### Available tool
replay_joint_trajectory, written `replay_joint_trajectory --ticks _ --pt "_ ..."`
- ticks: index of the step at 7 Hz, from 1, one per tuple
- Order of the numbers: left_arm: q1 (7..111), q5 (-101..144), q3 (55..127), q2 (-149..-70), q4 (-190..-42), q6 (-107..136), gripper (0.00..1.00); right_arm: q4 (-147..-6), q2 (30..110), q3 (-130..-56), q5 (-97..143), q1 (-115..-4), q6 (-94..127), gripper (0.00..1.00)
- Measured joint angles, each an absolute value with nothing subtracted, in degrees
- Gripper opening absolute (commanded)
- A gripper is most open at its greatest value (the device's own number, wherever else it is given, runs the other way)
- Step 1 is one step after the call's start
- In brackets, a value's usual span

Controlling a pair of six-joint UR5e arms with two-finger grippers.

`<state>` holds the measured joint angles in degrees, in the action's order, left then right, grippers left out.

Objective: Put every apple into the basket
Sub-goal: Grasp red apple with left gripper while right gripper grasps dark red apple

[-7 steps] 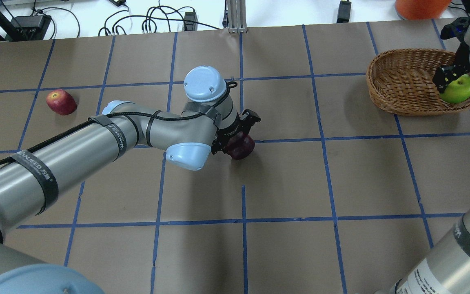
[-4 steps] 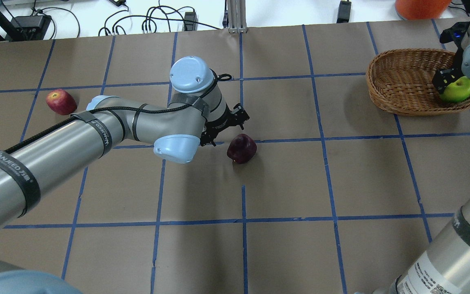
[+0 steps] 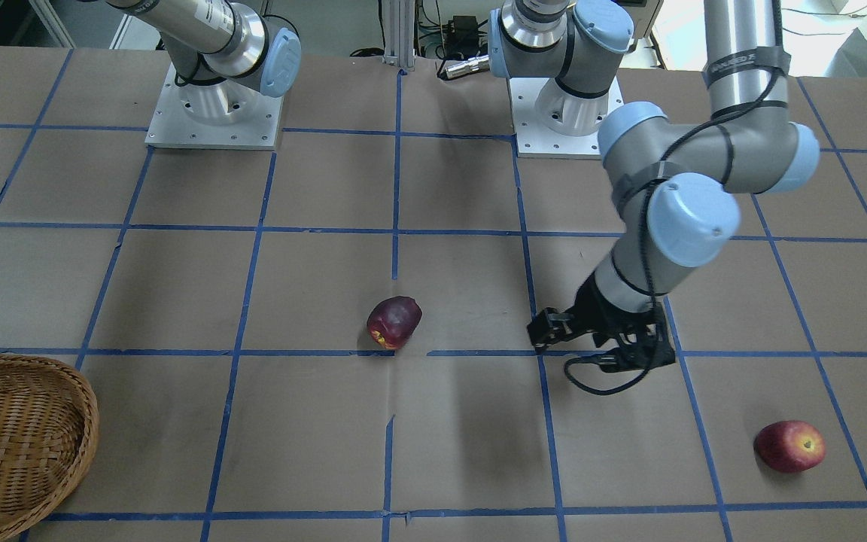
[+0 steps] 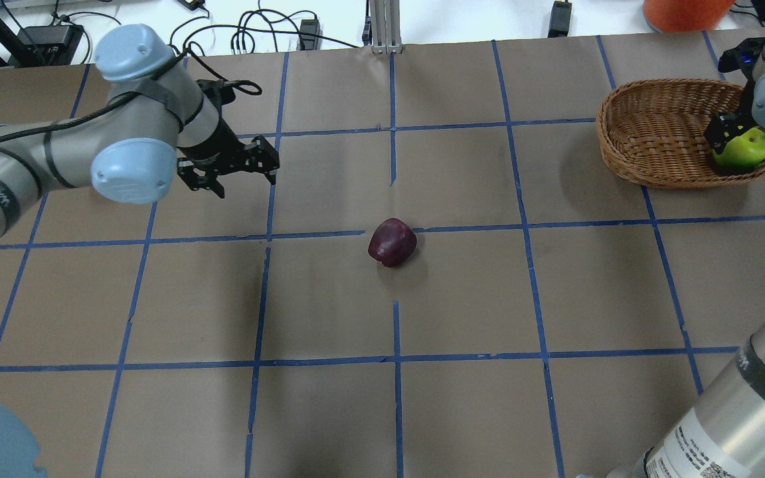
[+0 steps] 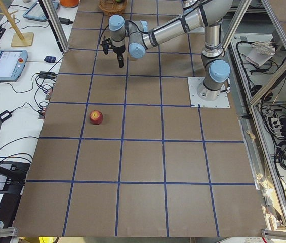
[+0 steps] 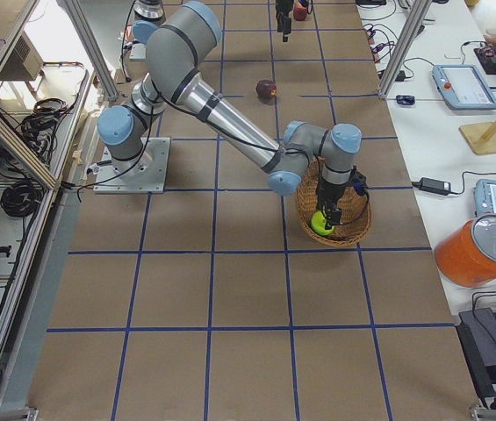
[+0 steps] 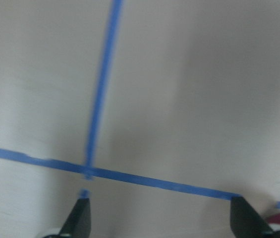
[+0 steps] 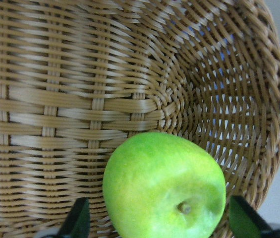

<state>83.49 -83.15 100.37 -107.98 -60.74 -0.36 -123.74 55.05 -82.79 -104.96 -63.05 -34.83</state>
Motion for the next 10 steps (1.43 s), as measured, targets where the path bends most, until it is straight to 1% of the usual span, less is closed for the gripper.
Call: replay_joint_trajectory --ticks 2,3,5,8,10 --pt "74.5 -87.0 96.7 -110.0 -60.9 -20.2 1.0 -113.4 60.8 -82.9 -104.7 -66.0 -33.2 1.0" --pt "71.5 -88.4 93.6 -112.1 -60.8 -27.0 1.0 -107.9 63.9 -83.0 -104.5 -69.6 -29.7 1.0" --pt "66.9 -89.8 87.7 -117.5 -60.4 -37.0 1.0 -100.0 68.6 -83.6 -100.9 -80.8 -12.2 1.0" --pt "63.4 -89.9 84.2 -123.8 -55.9 -43.5 1.0 -98.6 68.9 -84.1 -95.9 -97.1 20.7 1.0" --pt "63.0 -90.0 83.7 -126.9 -51.0 -43.9 1.0 -101.6 66.9 -85.1 -90.3 -103.6 38.8 1.0"
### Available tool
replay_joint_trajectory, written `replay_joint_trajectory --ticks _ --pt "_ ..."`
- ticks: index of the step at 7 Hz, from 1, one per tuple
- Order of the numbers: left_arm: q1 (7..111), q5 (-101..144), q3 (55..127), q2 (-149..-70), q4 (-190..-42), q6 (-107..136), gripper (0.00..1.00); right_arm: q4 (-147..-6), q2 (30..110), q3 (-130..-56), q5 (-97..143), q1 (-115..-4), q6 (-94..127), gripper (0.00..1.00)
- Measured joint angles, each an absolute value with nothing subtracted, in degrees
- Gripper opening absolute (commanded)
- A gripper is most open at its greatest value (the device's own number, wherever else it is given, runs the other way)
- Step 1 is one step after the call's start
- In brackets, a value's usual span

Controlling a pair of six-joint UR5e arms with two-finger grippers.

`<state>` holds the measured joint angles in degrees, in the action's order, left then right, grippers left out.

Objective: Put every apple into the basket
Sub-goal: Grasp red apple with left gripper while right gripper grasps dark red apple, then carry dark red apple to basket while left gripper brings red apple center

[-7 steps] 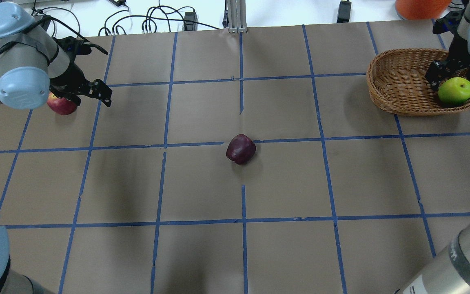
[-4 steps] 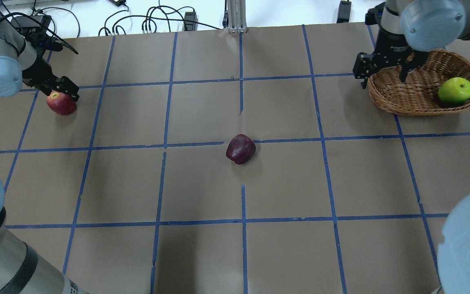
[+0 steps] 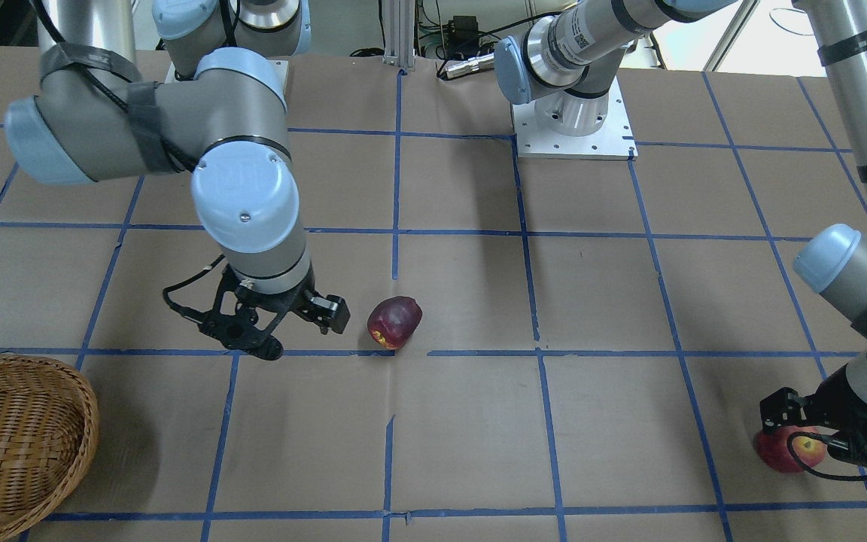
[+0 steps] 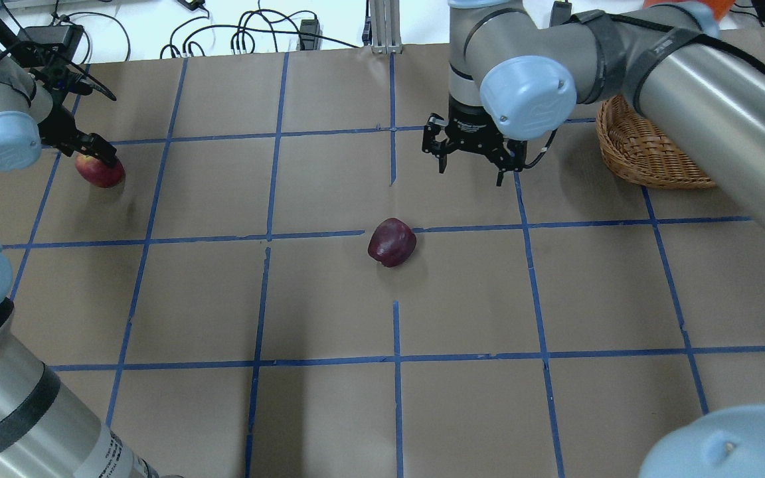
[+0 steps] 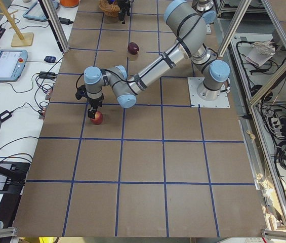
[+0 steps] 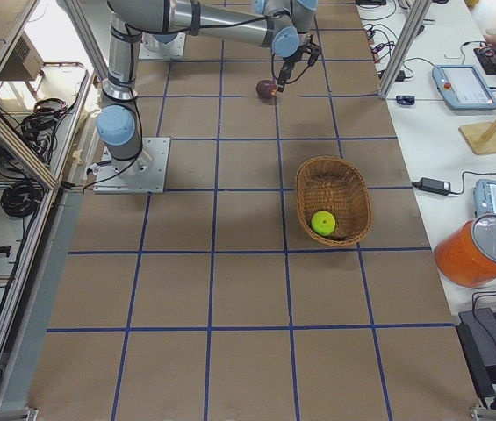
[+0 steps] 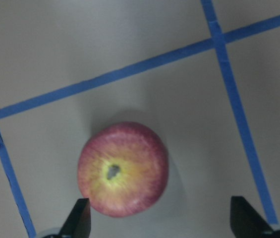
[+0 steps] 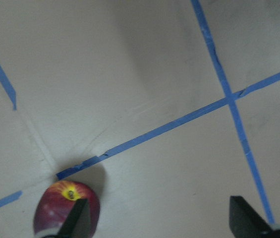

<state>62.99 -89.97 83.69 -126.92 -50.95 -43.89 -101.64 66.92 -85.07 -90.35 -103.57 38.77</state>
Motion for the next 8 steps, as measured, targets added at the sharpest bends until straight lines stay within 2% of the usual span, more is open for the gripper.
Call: replay_joint_trajectory --ticks 1,3,4,7,8 --pt "63.0 -90.2 83.1 -128.3 -50.0 -43.7 1.0 -104.7 65.3 -85.3 -88.0 -106.2 45.2 1.0" --pt "62.9 -90.7 81.9 -130.2 -49.9 -43.6 0.36 -110.3 61.4 -85.6 -85.6 -110.5 55.3 1.0" --pt "63.0 -90.9 81.8 -130.2 -51.0 -43.5 0.3 -111.1 60.2 -85.7 -85.3 -111.6 57.3 1.0" --pt "63.9 -90.8 84.1 -125.0 -60.6 -38.4 0.3 -111.3 59.0 -88.6 -85.3 -112.4 57.8 1.0" --pt "64.9 -90.3 86.7 -121.0 -64.4 -33.8 0.3 -111.4 58.6 -89.5 -85.4 -112.4 57.6 0.92"
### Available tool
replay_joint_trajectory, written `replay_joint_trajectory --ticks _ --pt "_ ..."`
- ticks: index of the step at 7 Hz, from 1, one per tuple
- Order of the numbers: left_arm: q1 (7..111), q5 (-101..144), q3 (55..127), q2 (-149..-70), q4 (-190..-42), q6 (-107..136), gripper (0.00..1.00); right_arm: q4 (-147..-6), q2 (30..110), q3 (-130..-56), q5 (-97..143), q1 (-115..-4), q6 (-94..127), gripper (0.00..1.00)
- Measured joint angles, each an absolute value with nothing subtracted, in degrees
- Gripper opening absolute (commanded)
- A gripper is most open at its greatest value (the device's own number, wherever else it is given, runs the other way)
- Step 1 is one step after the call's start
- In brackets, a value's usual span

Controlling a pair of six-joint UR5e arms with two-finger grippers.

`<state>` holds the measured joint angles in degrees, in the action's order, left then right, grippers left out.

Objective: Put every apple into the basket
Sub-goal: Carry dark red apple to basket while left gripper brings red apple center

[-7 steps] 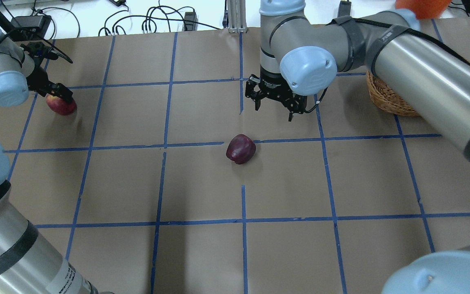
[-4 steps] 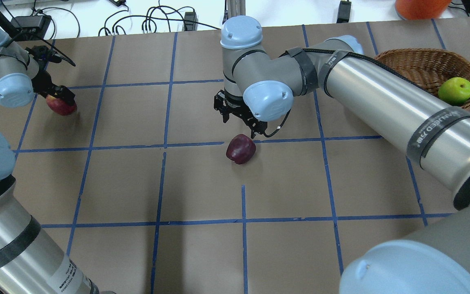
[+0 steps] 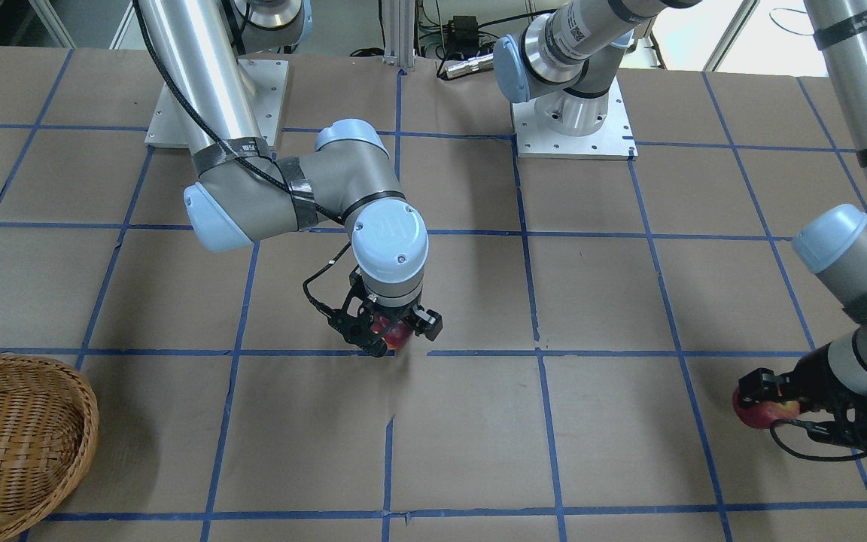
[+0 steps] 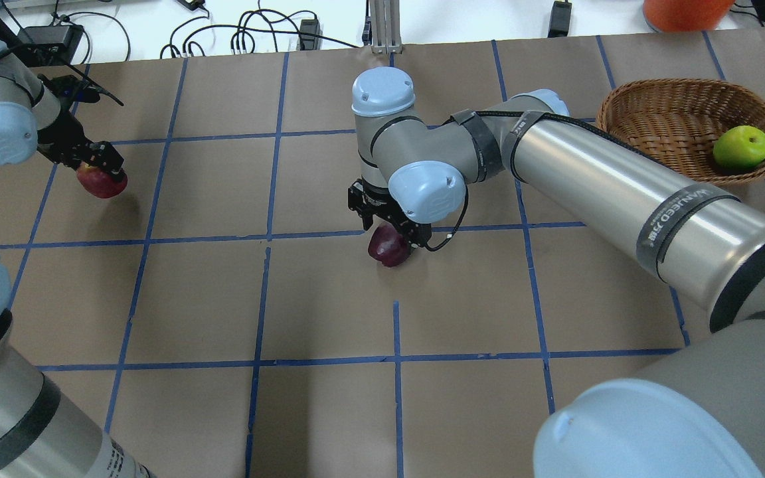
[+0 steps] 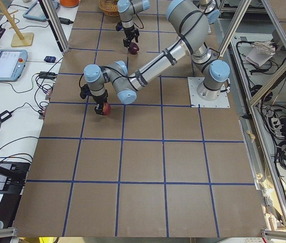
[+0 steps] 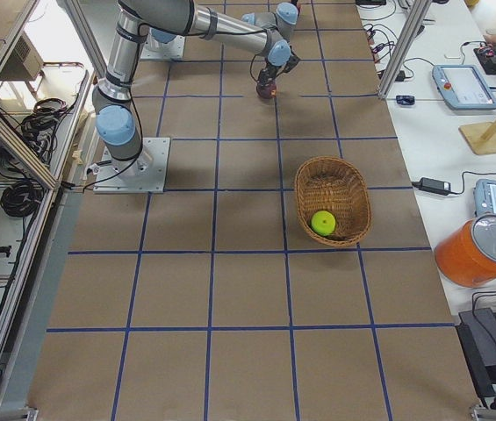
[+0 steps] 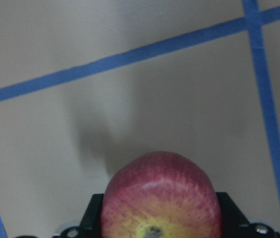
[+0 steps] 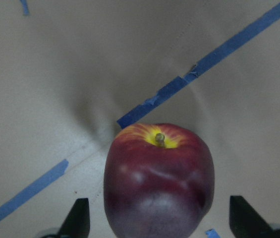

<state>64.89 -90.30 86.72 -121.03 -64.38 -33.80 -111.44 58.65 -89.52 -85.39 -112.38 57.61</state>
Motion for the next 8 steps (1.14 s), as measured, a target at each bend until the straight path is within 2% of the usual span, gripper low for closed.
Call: replay_joint_trajectory --ticks 1,2,5,8 --pt "66.6 -89.9 91.0 -116.5 -66.0 -29.3 0.3 -111.9 58.1 -89.9 -85.4 -112.4 57.5 0.05" --pt "68.3 -89.0 95.8 -112.1 -66.0 -24.8 0.3 -113.1 57.5 -89.9 -85.4 -112.2 57.5 0.0" --pt "76.7 -86.3 108.2 -102.1 -61.3 -5.9 0.3 -112.9 59.8 -89.4 -87.3 -109.8 54.9 0.0" --pt "91.1 -86.1 113.0 -102.5 -49.5 19.6 0.3 -101.7 69.1 -89.4 -89.6 -97.4 38.3 0.0"
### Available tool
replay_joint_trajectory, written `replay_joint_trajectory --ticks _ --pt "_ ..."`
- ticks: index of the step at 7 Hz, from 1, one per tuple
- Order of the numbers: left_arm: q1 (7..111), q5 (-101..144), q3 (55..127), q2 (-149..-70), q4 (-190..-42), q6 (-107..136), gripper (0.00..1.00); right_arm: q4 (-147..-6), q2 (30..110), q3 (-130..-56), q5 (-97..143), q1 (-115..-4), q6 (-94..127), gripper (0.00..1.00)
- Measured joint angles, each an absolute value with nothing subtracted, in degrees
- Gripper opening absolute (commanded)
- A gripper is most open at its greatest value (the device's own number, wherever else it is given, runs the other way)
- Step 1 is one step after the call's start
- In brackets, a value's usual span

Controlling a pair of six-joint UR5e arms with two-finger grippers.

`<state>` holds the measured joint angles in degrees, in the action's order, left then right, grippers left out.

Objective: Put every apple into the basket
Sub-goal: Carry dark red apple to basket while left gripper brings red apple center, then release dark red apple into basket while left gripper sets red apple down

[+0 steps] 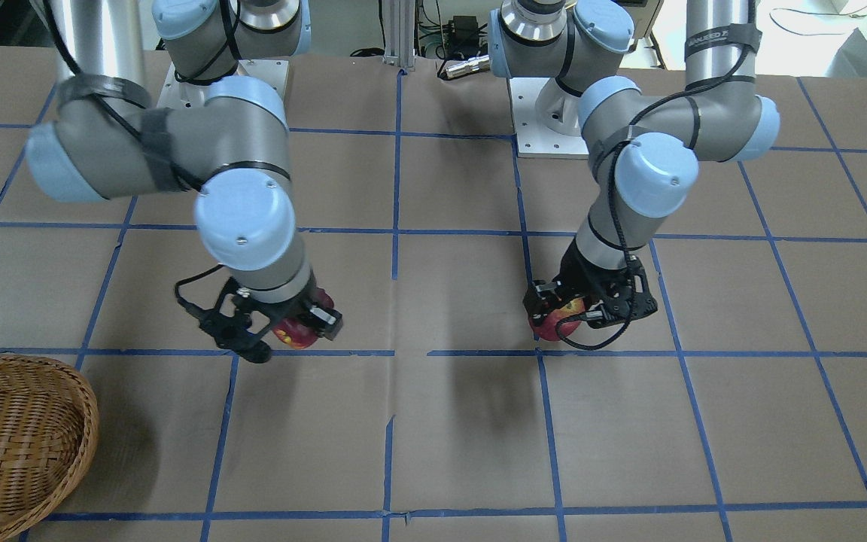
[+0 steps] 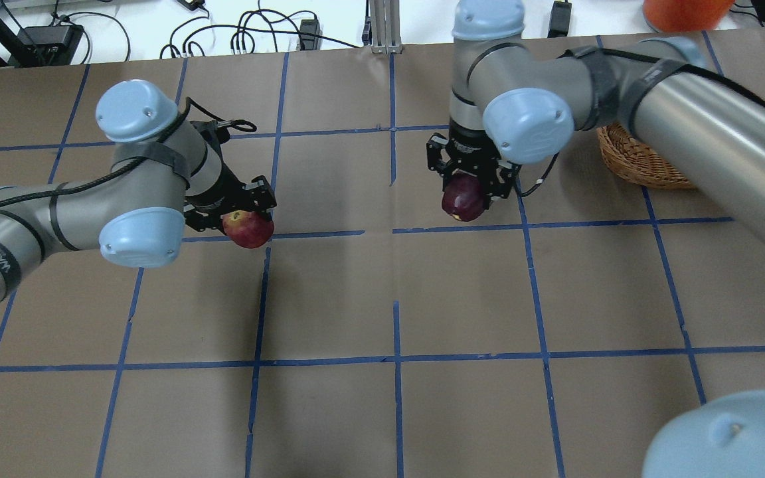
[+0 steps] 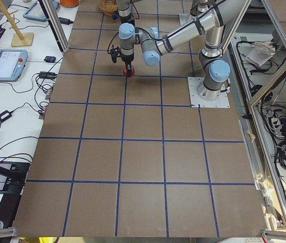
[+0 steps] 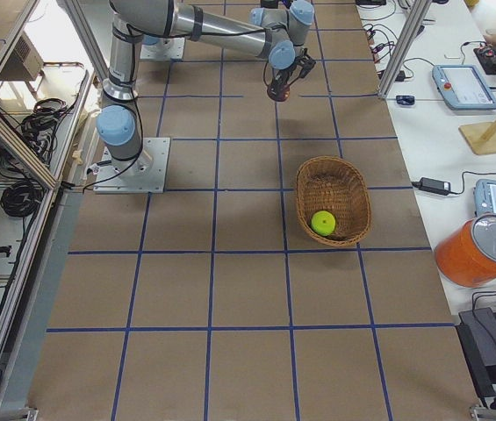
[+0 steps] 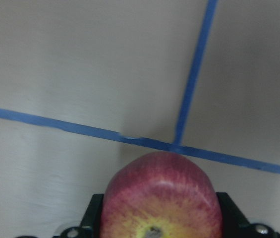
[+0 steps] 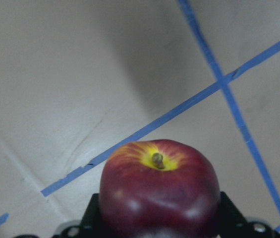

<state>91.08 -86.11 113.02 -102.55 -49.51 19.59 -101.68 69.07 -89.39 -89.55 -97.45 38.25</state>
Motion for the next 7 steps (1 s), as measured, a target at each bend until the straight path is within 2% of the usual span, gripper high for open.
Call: replay_joint_trajectory --ticks 2,3,5,6,7 --pt "101.8 -86.5 112.6 -105.2 -43.5 35.6 0.31 -98.2 72.2 -89.3 -92.9 -86.5 21.8 0.0" --pt "105.4 -86.5 112.4 -107.4 -39.8 41.7 0.36 -98.1 72.5 -89.2 -94.3 -80.6 12.2 0.0" --pt "110.2 -86.6 112.3 -111.5 -33.4 47.2 0.92 -103.7 70.3 -88.7 -96.4 -70.4 -7.1 0.0" --pt "111.2 -86.6 112.2 -112.9 -32.1 47.6 1.0 -108.5 67.8 -87.7 -98.2 -67.4 -13.7 0.0" --pt "111.5 -86.6 111.9 -113.5 -31.3 47.2 1.0 -112.4 65.0 -85.6 -99.3 -65.7 -17.4 0.0"
